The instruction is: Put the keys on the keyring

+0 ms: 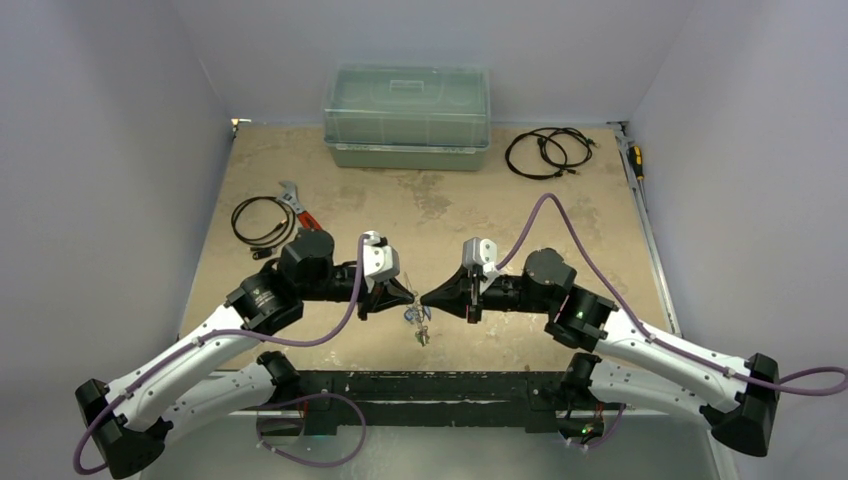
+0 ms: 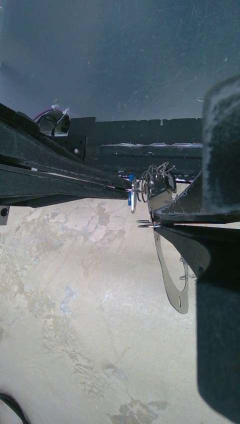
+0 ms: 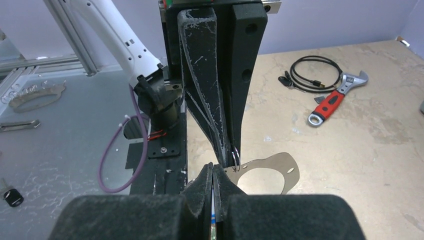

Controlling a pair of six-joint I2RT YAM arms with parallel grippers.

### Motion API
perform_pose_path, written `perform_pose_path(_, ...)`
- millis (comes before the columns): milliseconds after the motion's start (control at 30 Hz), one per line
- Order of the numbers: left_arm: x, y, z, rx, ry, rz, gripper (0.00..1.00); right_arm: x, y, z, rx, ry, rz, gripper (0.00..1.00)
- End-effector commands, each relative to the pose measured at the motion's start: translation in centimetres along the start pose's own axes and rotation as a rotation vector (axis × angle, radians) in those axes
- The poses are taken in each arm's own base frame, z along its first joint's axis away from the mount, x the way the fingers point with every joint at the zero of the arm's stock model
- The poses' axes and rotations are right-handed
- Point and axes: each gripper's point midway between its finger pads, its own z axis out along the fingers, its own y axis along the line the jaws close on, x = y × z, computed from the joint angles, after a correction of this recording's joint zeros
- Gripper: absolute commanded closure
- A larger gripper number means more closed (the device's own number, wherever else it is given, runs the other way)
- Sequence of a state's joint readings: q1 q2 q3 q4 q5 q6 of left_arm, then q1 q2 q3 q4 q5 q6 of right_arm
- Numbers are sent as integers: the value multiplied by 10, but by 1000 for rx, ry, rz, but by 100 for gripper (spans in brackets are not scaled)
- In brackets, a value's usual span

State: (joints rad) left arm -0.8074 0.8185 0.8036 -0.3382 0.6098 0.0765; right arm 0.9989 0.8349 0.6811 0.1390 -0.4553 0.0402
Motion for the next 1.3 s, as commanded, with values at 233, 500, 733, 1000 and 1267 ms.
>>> perform_pose_path(233, -12, 5, 3, -6, -42, 35, 100, -22, -12, 7, 62, -33, -29, 100)
perform_pose_path(500, -14, 16, 5, -61, -67, -64, 100, -24, -27, 8, 144, -32, -20, 100)
perform_pose_path(733, -23, 33, 1, -84, -146, -247, 100, -30, -35, 0, 212, -51, -15, 100)
perform_pose_path(1000, -19, 39, 6, -33, -138, -342, 100, -33, -53, -4, 315, -52, -5, 100)
perform_pose_path(1267, -16, 38, 5, -35, -133, -337, 100, -27, -63, 7, 341, -10, -3, 100)
